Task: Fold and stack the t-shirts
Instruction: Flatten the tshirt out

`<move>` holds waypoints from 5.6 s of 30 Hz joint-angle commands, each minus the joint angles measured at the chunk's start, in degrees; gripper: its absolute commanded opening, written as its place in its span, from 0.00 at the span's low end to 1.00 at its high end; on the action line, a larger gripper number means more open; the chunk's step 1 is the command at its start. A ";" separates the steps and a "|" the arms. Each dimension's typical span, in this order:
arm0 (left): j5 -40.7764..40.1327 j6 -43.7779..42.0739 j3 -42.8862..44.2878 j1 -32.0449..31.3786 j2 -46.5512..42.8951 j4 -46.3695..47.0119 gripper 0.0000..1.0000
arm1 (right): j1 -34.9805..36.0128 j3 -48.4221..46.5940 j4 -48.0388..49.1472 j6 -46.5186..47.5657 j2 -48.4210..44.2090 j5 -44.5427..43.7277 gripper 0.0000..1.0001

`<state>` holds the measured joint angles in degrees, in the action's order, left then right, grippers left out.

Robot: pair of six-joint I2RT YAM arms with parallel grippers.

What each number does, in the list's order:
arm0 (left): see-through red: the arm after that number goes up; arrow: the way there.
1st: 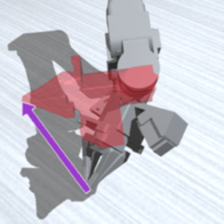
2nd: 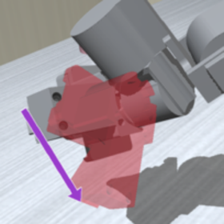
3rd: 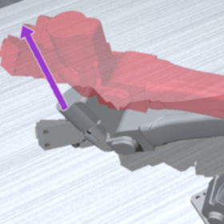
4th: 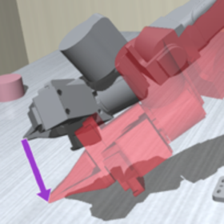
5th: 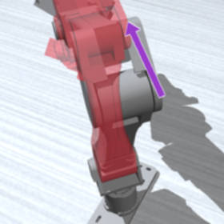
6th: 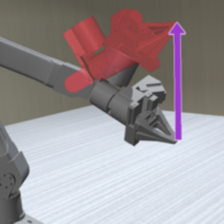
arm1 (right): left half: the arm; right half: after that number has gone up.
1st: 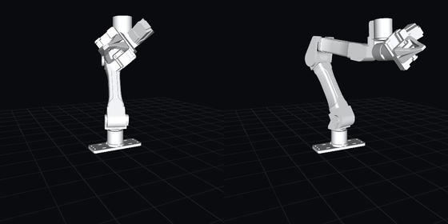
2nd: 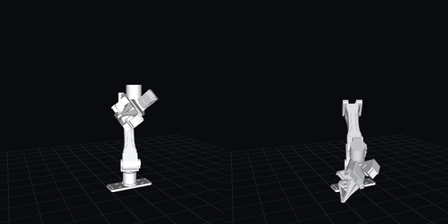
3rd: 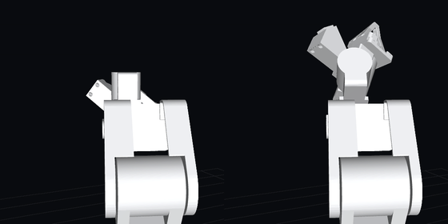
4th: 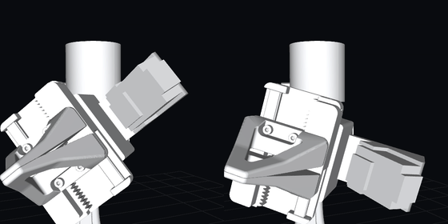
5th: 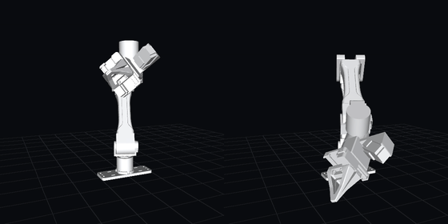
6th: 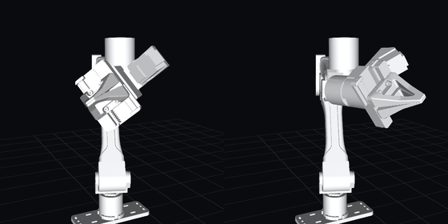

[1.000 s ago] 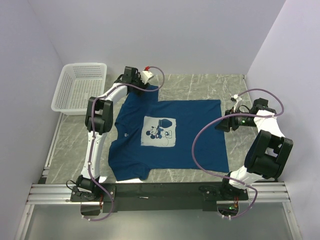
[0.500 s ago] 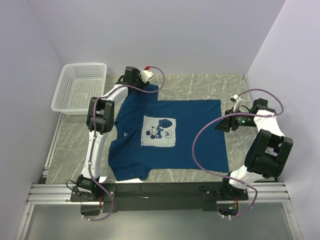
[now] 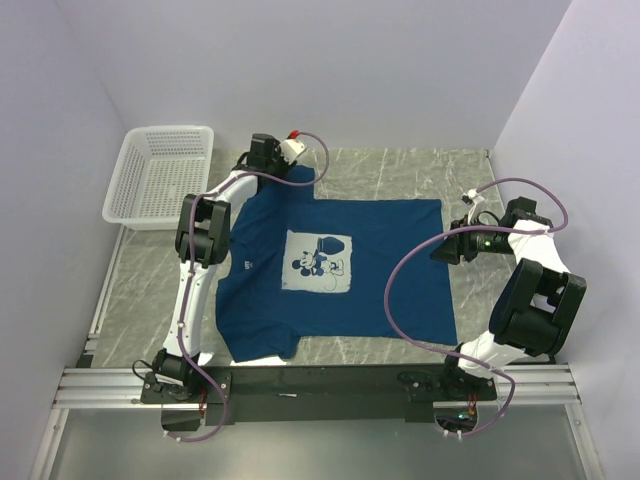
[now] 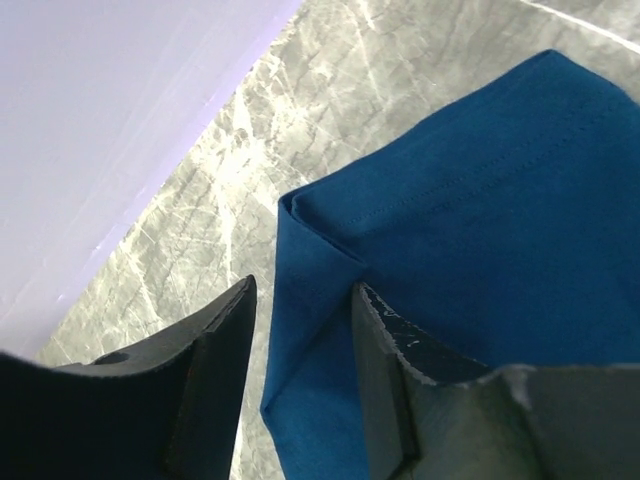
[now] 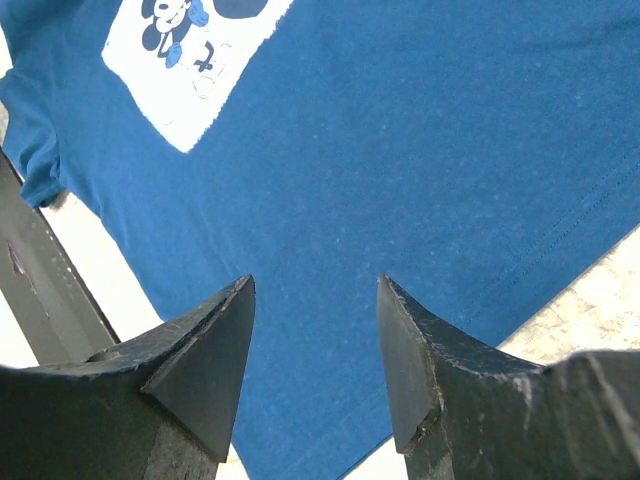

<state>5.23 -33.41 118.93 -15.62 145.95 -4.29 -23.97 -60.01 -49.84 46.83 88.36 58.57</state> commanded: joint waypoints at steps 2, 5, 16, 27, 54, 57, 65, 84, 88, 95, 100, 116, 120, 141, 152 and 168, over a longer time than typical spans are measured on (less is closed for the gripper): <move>-0.58 1.33 1.92 1.20 1.27 -0.19 0.45 | -0.56 -2.48 -0.69 0.81 0.15 1.55 0.59; -0.05 1.77 1.83 1.38 1.35 -0.36 0.28 | -0.56 -2.48 -0.69 0.90 0.15 1.46 0.59; 6.27 6.42 1.57 2.52 -3.81 0.16 0.00 | -0.64 -2.39 -0.87 1.07 0.06 1.38 0.59; 17.52 11.17 -3.79 5.24 -12.88 -1.33 0.00 | -0.56 -3.44 -1.13 1.51 1.38 -0.11 0.59; 23.77 15.83 -7.66 6.04 -15.43 0.34 0.00 | 9.90 -53.46 9.24 -45.68 45.76 -29.38 0.62; 24.12 16.18 -8.37 6.21 -15.69 0.87 0.00 | 9.99 -54.60 8.63 -46.30 47.34 -29.91 0.56; 24.30 16.88 -8.10 6.30 -15.61 0.96 0.00 | 9.82 -55.65 8.63 -46.65 48.75 -31.85 0.50; 24.21 16.80 -8.19 6.30 -16.48 0.43 0.00 | 9.55 -62.87 6.51 -45.78 52.01 -31.41 0.00; 23.24 17.06 -8.98 6.30 -17.89 1.04 0.00 | 9.47 -56.74 11.50 -43.76 44.83 -32.11 0.00; 21.22 17.93 -14.42 6.74 -25.70 3.94 0.00 | 9.46 -36.87 20.39 -36.90 24.61 -26.84 0.00; 21.84 19.43 -21.79 7.44 -35.11 7.98 0.00 | 8.94 -25.35 23.82 -33.38 10.56 -23.41 0.00; 15.26 25.05 -35.09 7.88 -68.59 14.31 0.01 | 5.52 -31.39 16.36 -30.47 -17.33 -17.79 0.00; 12.26 29.62 -32.20 7.88 -76.06 18.79 0.01 | 3.58 -40.07 16.62 -34.16 -21.64 -16.64 0.00; 7.60 41.15 -12.40 7.80 -85.83 24.07 0.01 | 0.94 -69.72 22.07 -50.87 -28.24 -28.86 0.00; 9.44 45.27 -33.40 7.79 -83.38 30.39 0.01 | 1.03 -36.92 29.79 -52.89 -28.94 -18.24 0.00; 15.16 49.75 -35.03 7.62 -28.47 38.07 0.01 | 10.34 -12.65 39.95 -44.46 12.24 -17.61 0.00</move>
<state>19.14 14.31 74.43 -7.97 111.98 33.19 -15.33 -64.58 -9.10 -1.80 91.46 41.71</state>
